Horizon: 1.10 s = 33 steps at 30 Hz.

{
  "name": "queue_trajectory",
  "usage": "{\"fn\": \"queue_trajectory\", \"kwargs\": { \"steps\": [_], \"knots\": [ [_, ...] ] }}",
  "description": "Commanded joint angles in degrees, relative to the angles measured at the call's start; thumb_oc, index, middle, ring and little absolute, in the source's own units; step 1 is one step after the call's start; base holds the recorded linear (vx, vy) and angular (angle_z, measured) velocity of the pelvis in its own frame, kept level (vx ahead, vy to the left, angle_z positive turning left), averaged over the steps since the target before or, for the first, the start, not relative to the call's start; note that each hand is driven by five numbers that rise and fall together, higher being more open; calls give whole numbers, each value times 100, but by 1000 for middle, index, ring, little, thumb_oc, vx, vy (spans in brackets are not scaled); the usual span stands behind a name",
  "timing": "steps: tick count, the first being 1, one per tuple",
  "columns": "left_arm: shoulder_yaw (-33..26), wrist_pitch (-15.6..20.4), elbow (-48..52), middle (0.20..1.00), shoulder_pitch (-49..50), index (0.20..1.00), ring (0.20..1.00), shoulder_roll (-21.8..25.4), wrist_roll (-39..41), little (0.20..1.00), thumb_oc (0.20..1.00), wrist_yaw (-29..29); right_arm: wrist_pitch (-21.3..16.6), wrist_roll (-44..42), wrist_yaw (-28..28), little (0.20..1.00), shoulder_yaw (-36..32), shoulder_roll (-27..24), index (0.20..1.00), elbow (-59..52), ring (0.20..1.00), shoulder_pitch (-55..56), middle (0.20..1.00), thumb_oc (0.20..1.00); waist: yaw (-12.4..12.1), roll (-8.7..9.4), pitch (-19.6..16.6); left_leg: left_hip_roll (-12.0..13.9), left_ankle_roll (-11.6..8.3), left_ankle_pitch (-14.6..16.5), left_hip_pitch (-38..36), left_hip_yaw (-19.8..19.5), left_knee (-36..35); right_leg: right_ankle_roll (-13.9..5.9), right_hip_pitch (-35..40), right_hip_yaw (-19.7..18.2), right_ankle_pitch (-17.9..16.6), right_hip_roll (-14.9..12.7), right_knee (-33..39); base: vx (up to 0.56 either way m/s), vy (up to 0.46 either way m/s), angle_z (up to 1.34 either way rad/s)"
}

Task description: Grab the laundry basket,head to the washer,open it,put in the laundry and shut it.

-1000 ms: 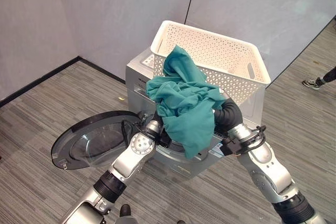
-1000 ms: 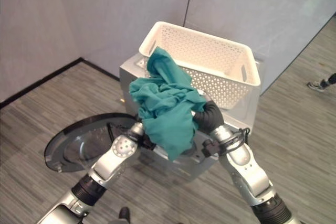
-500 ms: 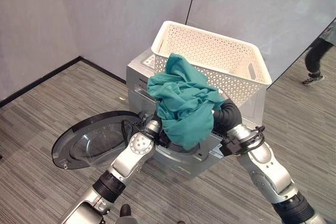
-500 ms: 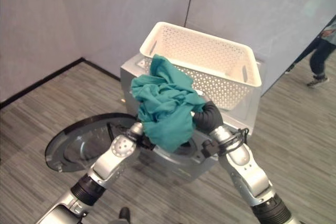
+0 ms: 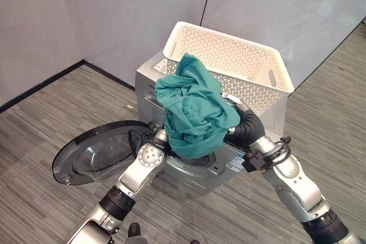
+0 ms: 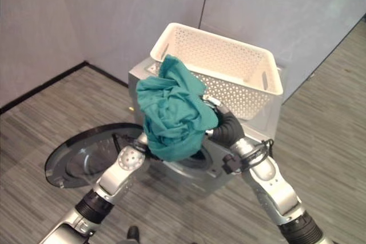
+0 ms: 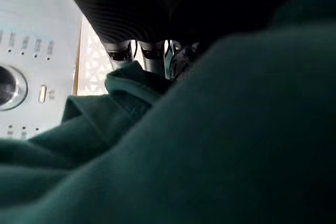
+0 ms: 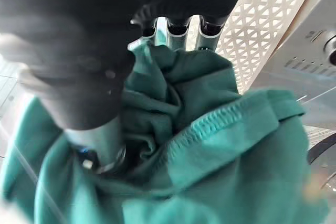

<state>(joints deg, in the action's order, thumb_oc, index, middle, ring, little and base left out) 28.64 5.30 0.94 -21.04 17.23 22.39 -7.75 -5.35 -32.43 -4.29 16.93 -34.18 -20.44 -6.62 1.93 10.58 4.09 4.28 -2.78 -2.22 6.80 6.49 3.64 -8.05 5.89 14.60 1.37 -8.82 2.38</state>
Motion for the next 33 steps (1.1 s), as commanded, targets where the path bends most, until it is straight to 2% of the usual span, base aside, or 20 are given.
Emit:
{"fn": "queue_trajectory", "kwargs": {
  "steps": [1,7,10,15,17,20,23,24,25,26,29,30,31,33],
  "knots": [
    [-99,458,102,200,-177,200,200,-205,8,200,200,82,-591,-218,28,1000,-553,-22,1000,-450,1000,144,1000,1000,106,-68,-215,-62,253,370,-77,521,-128,232,162,60,579,343,-475,0,0,0],
    [-169,402,9,200,183,200,200,-101,178,200,200,182,-914,-215,462,1000,-1455,513,1000,-302,1000,449,1000,1000,196,-138,-308,-72,272,391,-153,564,-180,231,155,21,594,355,-464,0,2,-2],
    [-174,376,3,200,348,200,200,-73,284,200,200,270,-978,-211,559,1000,-1657,596,1000,-268,1000,496,1000,1000,202,-150,-319,-75,276,394,-169,571,-183,234,155,5,593,360,-462,0,0,0],
    [-304,218,186,200,1274,200,200,188,346,200,200,651,-1253,-293,851,1000,-2496,842,1000,-282,1000,593,1000,1000,157,-198,-296,-88,293,422,-172,559,-173,239,148,12,601,362,-454,0,0,0],
    [-504,212,180,200,1780,200,200,356,323,200,200,749,-1482,-328,1185,1000,-3056,945,1000,-248,1000,653,1000,1000,144,-242,-233,-92,293,410,-140,534,-171,251,134,32,625,362,-462,0,0,0],
    [-563,217,185,200,1960,200,200,428,280,200,200,780,-1564,-259,1345,1000,-3255,976,1000,-258,1000,707,1000,1000,143,-255,-224,-100,290,403,-116,516,-174,255,127,51,636,364,-459,3,0,3],
    [-923,252,195,200,2621,200,200,599,198,200,200,816,-1775,335,2304,1000,-4325,966,1000,-84,1000,821,1000,1000,139,-316,-159,-123,294,404,-59,501,-192,256,117,92,657,370,-387,6,1,3],
    [-1131,285,194,200,2923,200,200,667,109,200,200,797,-1824,896,2993,1000,-4998,905,1000,223,1000,899,1000,1000,120,-335,-140,-137,290,441,-36,476,-210,243,119,114,692,375,-355,22,6,3],
    [-1205,293,243,200,3082,200,200,688,102,200,200,794,-1780,1164,3325,1000,-5228,878,1000,417,1000,972,1000,1000,104,-353,-124,-144,298,408,12,472,-209,245,87,132,664,376,-335,-4,0,3],
    [-1494,336,288,200,3447,200,200,680,85,200,200,791,-1197,1873,4104,1000,-5688,891,1000,1658,1000,1535,1000,1000,93,-390,-38,-159,288,439,100,447,-230,246,23,168,693,375,-298,-51,2,3],
    [-1522,337,288,200,3460,200,200,664,92,200,200,789,-1128,1953,4171,1000,-5638,895,1000,1893,1000,1588,1000,1000,93,-397,-36,-155,297,393,130,456,-240,254,-10,180,660,379,-286,-26,-2,2],
    [-1536,364,258,200,3425,200,200,623,146,200,200,769,-984,1885,4254,1000,-5449,1040,1000,2753,1000,1747,1000,1000,125,-427,81,-143,302,392,167,473,-224,272,-81,162,669,375,-311,-34,-3,-4],
    [-1537,365,256,200,3422,200,200,622,146,200,200,769,-994,1879,4253,1000,-5447,1032,1000,2768,1000,1741,1000,1000,125,-428,79,-141,301,390,172,473,-224,273,-87,161,668,376,-312,-83,-4,-3],
    [-1407,402,129,200,3302,200,200,569,176,200,200,746,-955,1407,4110,1000,-4914,1351,1000,4008,1000,1658,1000,1000,147,-505,360,-119,291,402,329,501,-132,313,-269,133,715,363,-377,-132,-4,-3]
  ]
}}
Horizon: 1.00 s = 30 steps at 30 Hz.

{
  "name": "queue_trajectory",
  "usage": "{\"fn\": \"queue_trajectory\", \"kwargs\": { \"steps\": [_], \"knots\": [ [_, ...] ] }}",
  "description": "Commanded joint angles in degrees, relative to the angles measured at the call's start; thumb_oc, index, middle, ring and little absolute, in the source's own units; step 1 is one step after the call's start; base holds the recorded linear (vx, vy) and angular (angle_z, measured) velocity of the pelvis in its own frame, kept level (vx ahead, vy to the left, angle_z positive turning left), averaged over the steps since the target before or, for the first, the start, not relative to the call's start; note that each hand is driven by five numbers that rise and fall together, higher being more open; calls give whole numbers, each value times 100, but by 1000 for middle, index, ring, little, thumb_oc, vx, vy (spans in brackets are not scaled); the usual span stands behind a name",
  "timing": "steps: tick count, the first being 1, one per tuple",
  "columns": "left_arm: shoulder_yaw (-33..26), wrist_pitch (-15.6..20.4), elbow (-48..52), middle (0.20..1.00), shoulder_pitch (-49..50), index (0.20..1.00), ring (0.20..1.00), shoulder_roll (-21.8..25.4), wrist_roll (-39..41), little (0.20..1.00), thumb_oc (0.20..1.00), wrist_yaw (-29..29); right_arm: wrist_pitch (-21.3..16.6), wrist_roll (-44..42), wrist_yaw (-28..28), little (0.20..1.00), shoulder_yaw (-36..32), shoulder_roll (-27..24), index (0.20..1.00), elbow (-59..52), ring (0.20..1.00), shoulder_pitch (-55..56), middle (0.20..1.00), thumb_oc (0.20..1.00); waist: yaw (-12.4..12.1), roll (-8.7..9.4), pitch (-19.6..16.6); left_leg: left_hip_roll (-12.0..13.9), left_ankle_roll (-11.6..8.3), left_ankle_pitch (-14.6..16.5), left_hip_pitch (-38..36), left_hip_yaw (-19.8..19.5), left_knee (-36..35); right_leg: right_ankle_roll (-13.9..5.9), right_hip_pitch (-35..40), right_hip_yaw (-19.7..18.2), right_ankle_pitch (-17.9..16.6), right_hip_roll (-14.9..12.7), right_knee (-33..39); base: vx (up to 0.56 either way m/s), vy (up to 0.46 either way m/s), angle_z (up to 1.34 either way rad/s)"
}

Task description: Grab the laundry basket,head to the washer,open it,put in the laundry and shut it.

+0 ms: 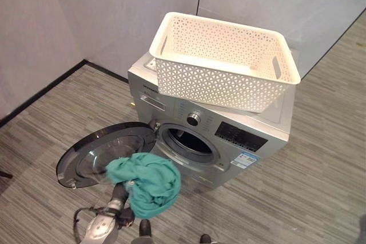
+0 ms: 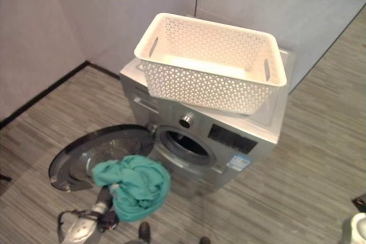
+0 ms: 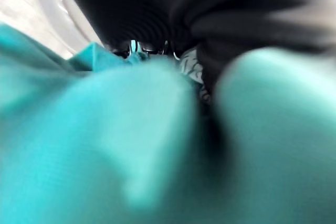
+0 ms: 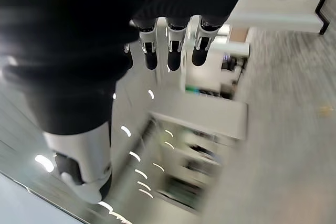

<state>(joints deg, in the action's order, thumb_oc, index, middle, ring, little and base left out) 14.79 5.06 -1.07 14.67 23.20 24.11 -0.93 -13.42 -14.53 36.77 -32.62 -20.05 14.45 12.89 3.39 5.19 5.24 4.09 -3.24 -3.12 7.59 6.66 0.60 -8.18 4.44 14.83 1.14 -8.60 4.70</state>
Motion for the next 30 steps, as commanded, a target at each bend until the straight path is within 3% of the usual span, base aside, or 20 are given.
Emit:
{"fn": "queue_trajectory", "kwargs": {
  "steps": [1,5,9,18,19,24,30],
  "knots": [
    [-32,434,319,200,-284,200,200,-28,5,200,200,65,-187,-407,-7,1000,54,-88,1000,581,1000,-329,1000,1000,8,30,245,-93,343,455,288,488,178,332,-158,112,708,345,-609,-142,2,-4],
    [200,503,153,200,-551,200,200,-82,78,200,200,-13,-286,-1166,-313,1000,659,197,1000,1686,1000,-714,1000,1000,38,-101,611,-96,320,432,570,525,291,389,-471,96,755,325,-742,-139,14,-4],
    [632,593,-34,200,-1116,200,200,-225,110,200,200,-262,-454,-1686,-446,1000,1248,339,1000,1784,1000,-1205,1000,1000,115,-328,1108,-133,305,332,937,603,350,455,-1021,93,758,280,-972,-142,44,-5],
    [1031,640,-476,200,-1697,200,200,-441,141,200,200,-582,-707,-2272,-272,1000,1425,367,1000,2118,1000,-1668,1000,1000,114,-373,1427,-119,306,242,1280,758,319,505,-1587,24,756,284,-1217,-29,17,-9],
    [1071,607,-590,200,-1761,200,200,-491,196,200,200,-649,-672,-2380,-232,1000,1483,392,1000,2302,1000,-1717,1000,1000,127,-356,1452,-140,263,346,1269,683,300,489,-1634,-51,843,291,-1277,24,-29,-13],
    [1192,574,-1458,200,-2419,200,200,-964,437,200,200,-1051,-360,-2668,-120,1000,1996,578,1000,3314,1000,-1902,1000,1000,143,-326,1686,-136,237,273,1616,744,368,526,-2100,-38,874,275,-1568,-45,-28,-6],
    [1047,817,-2374,200,-3566,200,200,-1421,662,200,200,-1733,-120,-2544,-149,1000,3014,1084,1000,3575,1000,-1859,1000,1000,241,-313,1980,-60,220,129,2163,822,413,569,-2869,-13,869,264,-1960,-88,-22,-3]
  ]
}}
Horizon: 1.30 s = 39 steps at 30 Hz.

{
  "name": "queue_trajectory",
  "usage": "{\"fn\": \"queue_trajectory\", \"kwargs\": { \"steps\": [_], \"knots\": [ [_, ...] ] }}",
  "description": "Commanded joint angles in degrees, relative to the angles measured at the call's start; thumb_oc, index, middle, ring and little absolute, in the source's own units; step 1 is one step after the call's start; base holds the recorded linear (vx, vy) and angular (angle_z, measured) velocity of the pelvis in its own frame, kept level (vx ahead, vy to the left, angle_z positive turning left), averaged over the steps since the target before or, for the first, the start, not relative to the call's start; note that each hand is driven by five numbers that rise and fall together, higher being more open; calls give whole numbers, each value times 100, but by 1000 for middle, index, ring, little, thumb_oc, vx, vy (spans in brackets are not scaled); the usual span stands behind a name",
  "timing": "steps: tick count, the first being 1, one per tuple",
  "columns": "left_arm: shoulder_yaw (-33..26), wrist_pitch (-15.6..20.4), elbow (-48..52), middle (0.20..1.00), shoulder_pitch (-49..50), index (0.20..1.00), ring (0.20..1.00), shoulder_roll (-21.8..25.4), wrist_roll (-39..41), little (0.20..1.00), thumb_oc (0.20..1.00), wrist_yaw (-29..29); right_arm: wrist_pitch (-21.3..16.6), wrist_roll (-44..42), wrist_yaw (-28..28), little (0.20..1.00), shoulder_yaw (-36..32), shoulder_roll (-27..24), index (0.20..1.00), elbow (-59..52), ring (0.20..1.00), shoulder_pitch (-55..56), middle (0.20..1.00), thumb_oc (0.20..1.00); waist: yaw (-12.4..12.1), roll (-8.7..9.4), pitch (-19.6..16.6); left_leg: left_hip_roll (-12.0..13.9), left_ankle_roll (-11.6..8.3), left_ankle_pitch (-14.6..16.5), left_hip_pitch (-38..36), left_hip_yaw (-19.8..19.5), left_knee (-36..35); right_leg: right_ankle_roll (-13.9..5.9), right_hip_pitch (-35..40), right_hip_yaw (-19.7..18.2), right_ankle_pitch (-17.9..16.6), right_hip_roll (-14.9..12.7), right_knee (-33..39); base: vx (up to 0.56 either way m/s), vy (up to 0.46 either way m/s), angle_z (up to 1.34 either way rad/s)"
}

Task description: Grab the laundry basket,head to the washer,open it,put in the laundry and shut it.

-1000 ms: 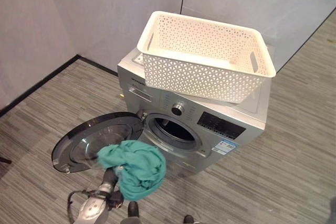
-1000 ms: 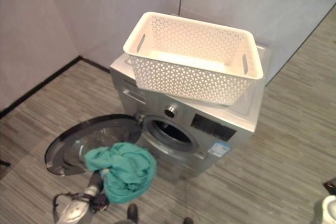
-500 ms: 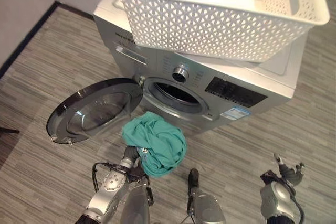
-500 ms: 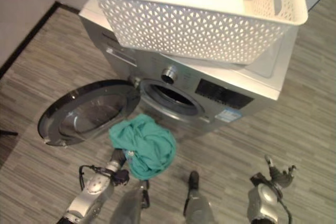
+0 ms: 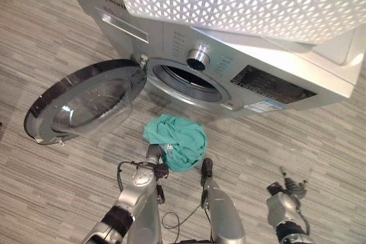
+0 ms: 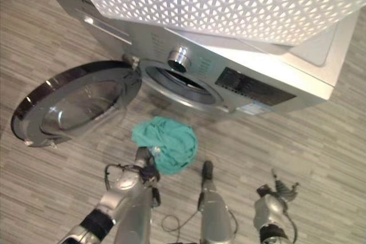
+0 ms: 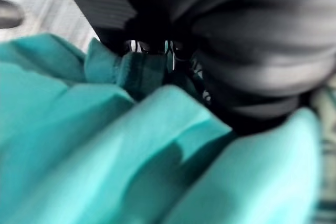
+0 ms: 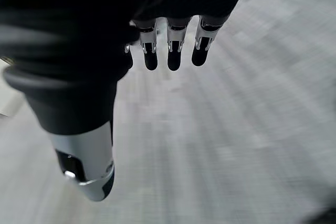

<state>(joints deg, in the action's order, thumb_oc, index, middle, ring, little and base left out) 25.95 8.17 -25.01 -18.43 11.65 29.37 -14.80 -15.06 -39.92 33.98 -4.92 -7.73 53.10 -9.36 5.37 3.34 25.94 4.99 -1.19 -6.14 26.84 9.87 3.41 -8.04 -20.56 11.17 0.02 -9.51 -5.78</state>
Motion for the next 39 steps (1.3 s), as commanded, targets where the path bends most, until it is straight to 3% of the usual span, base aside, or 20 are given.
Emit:
{"fn": "queue_trajectory", "kwargs": {
  "steps": [1,8,10,14,20,30,39],
  "knots": [
    [-79,544,-12,200,-393,200,200,-284,160,200,200,-424,47,72,116,1000,440,-84,1000,-400,1000,385,1000,1000,57,-129,-27,-133,13,414,333,518,148,564,-484,351,978,361,-958,-61,-35,-9],
    [-145,613,-141,200,-682,200,200,-454,389,200,200,-652,-72,420,13,1000,1254,87,1000,-1664,1000,605,1000,1000,142,-96,198,-83,19,330,850,497,156,566,-1133,325,881,421,-1090,-34,-2,-11],
    [-155,634,-285,200,-904,200,200,-509,466,200,200,-788,-177,454,-10,1000,1431,55,1000,-1940,1000,547,1000,1000,141,-28,279,-96,20,312,961,333,169,566,-1289,260,844,477,-1119,-14,9,-12],
    [-259,745,-762,200,-1484,200,200,-696,793,200,200,-960,-370,497,-6,1000,1588,-44,1000,-2210,1000,497,1000,1000,185,38,316,-150,1,265,1156,-86,106,558,-1529,211,818,538,-1139,19,-51,-7],
    [-787,1008,-1681,200,-2649,200,200,-792,1410,200,200,-1262,-520,585,74,1000,1737,-134,1000,-2348,1000,455,1000,1000,378,111,357,-157,-12,242,1257,-50,-52,539,-1721,115,753,583,-1029,26,34,-1],
    [-1686,1323,-2633,200,-4525,200,200,-91,2079,200,200,-1469,-625,631,-288,1000,1837,-538,1000,-2854,1000,745,1000,1000,809,283,171,-228,43,465,1435,271,-101,441,-1916,-109,610,601,-733,43,48,-15],
    [-1608,1295,-3430,200,-6385,200,200,778,2632,200,200,-1347,-590,643,-663,1000,1728,-1075,1000,-3452,1000,909,1000,1000,1215,382,-97,-250,115,712,1621,411,-3,319,-2012,-326,468,644,-456,45,50,-10]
  ]
}}
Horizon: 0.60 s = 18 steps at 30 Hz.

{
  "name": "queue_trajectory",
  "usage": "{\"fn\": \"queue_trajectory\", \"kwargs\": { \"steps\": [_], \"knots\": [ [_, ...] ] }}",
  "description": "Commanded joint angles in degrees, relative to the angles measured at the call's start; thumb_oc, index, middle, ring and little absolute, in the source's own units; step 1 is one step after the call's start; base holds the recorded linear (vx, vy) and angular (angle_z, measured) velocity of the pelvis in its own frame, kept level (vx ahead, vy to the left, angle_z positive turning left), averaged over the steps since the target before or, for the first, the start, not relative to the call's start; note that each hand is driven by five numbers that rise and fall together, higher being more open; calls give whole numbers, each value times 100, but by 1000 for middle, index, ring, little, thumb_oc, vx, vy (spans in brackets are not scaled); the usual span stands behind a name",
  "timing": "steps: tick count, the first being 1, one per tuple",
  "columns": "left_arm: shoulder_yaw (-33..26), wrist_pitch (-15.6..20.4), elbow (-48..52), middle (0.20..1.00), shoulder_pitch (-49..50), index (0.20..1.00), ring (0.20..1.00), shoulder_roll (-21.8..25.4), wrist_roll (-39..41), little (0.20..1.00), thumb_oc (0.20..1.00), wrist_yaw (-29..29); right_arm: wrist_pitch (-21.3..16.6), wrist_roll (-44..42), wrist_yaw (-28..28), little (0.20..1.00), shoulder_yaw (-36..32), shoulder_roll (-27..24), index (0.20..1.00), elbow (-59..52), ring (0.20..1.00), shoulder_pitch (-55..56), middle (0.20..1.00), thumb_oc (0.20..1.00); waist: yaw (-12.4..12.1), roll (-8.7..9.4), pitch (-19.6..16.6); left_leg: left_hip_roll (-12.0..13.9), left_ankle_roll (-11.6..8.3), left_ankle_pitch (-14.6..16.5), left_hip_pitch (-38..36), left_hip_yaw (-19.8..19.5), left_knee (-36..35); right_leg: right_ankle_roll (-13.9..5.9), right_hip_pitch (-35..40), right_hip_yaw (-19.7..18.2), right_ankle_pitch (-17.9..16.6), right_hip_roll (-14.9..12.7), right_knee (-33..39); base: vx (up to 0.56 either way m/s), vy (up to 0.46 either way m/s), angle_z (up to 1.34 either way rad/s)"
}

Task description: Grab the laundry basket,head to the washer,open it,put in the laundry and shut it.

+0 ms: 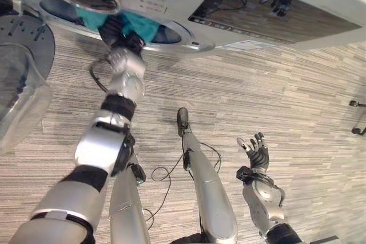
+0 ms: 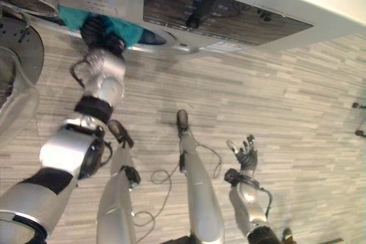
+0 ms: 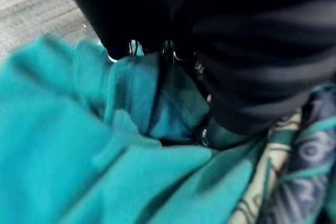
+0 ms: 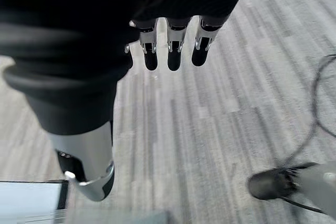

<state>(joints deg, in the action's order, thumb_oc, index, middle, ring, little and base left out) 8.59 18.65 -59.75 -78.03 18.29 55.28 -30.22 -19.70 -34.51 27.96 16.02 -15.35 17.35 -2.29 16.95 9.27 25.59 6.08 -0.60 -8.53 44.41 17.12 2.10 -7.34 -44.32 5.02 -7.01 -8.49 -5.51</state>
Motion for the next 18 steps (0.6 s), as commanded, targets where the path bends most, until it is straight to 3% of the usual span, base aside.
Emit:
{"fn": "queue_trajectory", "kwargs": {
  "steps": [1,3,5,6,7,9,12,15,18],
  "knots": [
    [228,208,-9,200,-630,200,200,136,101,200,200,247,-120,102,-72,1000,-409,-389,1000,64,1000,168,1000,1000,93,-211,-89,-365,70,967,-112,-301,150,234,354,270,1149,542,-475,26,43,-10],
    [511,-4,-205,200,-1185,200,200,112,83,200,200,377,-33,174,-61,1000,-522,-561,1000,86,1000,109,1000,1000,153,-251,-147,-387,99,999,-85,-288,146,210,340,244,1132,539,-445,44,41,-6],
    [694,76,-24,200,-1739,200,200,-191,697,200,200,668,97,127,-55,1000,-602,-699,1000,141,1000,-18,1000,1000,205,-327,-210,-421,110,998,-89,-295,100,189,353,239,1135,533,-400,51,-1,3],
    [1016,201,583,445,-1873,445,445,-345,1009,445,445,953,195,121,-106,1000,-759,-837,1000,51,1000,-25,1000,1000,180,-421,-192,-463,117,969,-91,-306,41,165,354,267,1119,517,-375,46,-23,6],
    [1215,376,1345,1000,-1733,1000,1000,-548,1143,1000,1000,1078,216,95,-141,1000,-853,-890,1000,-70,1000,31,1000,1000,144,-485,-185,-496,125,947,-101,-330,4,163,367,282,1126,509,-360,29,-13,5],
    [1397,500,2113,1000,-1479,1000,1000,-853,1032,1000,1000,1057,271,143,-175,1000,-913,-941,1000,-211,1000,193,1000,1000,80,-560,-188,-539,121,911,-138,-328,-64,164,379,314,1134,494,-344,6,1,4],
    [1660,395,2353,1000,-1382,1000,1000,-729,761,1000,1000,947,341,130,-262,1000,-939,-961,1000,-232,1000,341,1000,1000,-30,-632,-193,-590,119,860,-191,-328,-127,165,398,305,1108,498,-345,-8,13,3],
    [1713,139,2091,1000,-1171,1000,1000,-558,439,1000,1000,892,457,151,-399,1000,-828,-909,1000,-215,1000,542,1000,1000,-123,-690,-173,-586,110,824,-252,-322,-122,206,410,324,1147,505,-398,0,0,0],
    [1830,-334,1393,1000,-1003,1000,1000,-369,-326,1000,1000,929,515,129,-571,1000,-724,-919,1000,-95,1000,628,1000,1000,-165,-701,-151,-562,85,809,-284,-325,-48,257,445,353,1182,512,-438,-12,-4,-1]
  ]
}}
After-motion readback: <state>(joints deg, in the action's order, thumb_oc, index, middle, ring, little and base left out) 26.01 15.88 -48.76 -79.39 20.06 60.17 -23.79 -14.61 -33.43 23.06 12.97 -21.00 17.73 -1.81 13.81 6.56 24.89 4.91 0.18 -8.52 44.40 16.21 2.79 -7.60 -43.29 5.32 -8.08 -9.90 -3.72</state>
